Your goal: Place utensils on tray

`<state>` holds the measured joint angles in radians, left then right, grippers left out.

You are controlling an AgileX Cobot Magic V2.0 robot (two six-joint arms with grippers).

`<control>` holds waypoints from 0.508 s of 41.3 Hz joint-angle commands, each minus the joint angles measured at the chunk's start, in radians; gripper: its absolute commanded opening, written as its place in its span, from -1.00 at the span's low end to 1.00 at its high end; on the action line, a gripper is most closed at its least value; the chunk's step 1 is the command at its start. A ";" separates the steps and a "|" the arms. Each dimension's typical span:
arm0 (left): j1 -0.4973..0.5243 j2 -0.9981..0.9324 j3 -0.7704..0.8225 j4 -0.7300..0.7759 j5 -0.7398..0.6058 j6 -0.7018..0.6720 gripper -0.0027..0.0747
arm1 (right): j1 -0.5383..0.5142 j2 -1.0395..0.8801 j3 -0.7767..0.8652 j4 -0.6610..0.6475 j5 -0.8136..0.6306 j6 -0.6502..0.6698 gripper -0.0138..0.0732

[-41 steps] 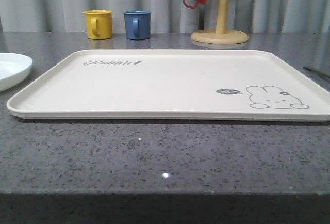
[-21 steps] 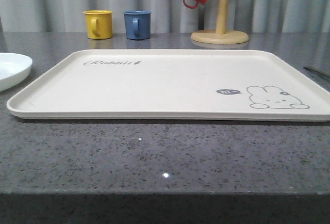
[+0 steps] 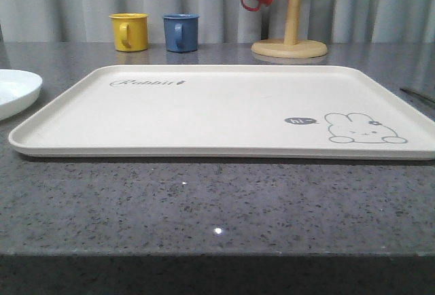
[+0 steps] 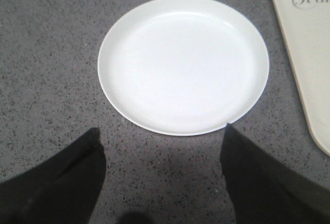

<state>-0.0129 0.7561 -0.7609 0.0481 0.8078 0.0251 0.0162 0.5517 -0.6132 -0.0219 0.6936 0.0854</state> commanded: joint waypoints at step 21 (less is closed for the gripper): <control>0.277 0.473 -0.295 -0.227 0.007 0.136 0.29 | -0.008 0.010 -0.023 -0.010 -0.063 0.002 0.33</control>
<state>0.2037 1.2010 -1.0061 -0.0597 0.8557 0.0765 0.0162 0.5517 -0.6132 -0.0219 0.6936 0.0854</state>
